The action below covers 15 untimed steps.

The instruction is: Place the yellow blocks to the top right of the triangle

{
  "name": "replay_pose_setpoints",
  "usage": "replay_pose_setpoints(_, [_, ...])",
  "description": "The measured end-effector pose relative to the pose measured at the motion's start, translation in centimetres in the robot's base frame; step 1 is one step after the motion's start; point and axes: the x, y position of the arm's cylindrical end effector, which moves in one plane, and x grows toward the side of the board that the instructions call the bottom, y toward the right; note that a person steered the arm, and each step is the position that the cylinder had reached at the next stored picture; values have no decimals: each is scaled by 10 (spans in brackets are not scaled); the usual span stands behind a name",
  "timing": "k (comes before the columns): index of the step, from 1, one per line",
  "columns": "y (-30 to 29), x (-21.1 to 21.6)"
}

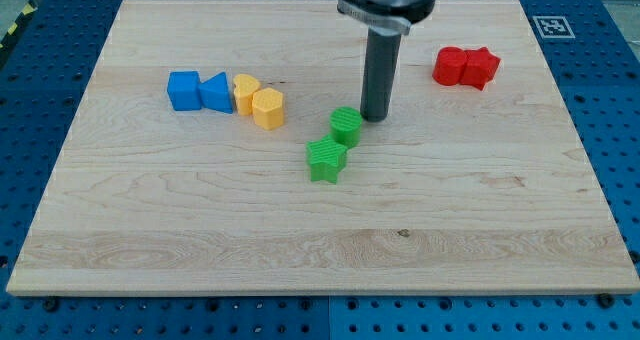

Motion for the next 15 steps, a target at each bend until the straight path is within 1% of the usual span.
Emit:
replay_pose_setpoints(1, [-9, 16])
replay_pose_setpoints(2, [2, -1])
replay_pose_setpoints(3, [7, -26])
replay_pose_setpoints(4, [-20, -25])
replay_pose_setpoints(6, [-69, -13])
replay_pose_setpoints(8, [-114, 26])
replay_pose_setpoints(9, [-147, 14])
replay_pose_setpoints(10, [-143, -34])
replay_pose_setpoints(11, [-128, -91])
replay_pose_setpoints(12, [-120, -108])
replay_pose_setpoints(13, [-121, -90])
replay_pose_setpoints(15, [-126, -30])
